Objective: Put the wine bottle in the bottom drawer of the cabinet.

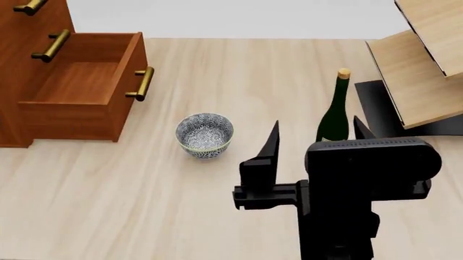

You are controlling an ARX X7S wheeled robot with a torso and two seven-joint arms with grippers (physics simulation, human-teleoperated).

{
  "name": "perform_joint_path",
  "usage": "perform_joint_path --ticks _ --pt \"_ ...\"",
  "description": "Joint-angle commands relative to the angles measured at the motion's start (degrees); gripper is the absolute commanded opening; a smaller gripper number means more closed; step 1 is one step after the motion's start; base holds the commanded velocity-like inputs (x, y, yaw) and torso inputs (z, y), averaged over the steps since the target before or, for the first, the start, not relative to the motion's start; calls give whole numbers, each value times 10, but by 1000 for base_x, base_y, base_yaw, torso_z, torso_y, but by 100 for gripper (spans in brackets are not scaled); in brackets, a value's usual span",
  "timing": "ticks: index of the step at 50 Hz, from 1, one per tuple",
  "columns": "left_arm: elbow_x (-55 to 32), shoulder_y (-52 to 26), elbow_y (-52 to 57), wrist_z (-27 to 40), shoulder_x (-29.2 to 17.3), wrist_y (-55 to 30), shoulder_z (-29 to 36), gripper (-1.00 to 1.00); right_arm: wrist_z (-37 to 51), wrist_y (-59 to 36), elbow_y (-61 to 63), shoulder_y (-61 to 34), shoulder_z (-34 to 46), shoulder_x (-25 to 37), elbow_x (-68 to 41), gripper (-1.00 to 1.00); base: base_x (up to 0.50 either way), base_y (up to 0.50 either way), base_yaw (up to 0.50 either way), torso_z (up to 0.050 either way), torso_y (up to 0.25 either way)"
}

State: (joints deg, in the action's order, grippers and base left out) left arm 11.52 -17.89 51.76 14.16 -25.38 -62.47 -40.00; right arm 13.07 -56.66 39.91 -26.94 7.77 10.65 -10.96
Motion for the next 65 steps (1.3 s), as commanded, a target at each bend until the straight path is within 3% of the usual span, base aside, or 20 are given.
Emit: perform_joint_path --ticks 1,28,65 --pt "4 0 3 3 0 3 -9 100 7 -3 -2 -3 7 2 0 100 0 0 0 0 0" --pt "5 3 3 -2 1 4 -7 100 18 4 0 -3 26 15 5 100 15 19 0 0 0" --pt "6 2 4 -9 3 5 -6 100 25 6 -14 -6 27 17 -8 100 147 362 0 0 0"
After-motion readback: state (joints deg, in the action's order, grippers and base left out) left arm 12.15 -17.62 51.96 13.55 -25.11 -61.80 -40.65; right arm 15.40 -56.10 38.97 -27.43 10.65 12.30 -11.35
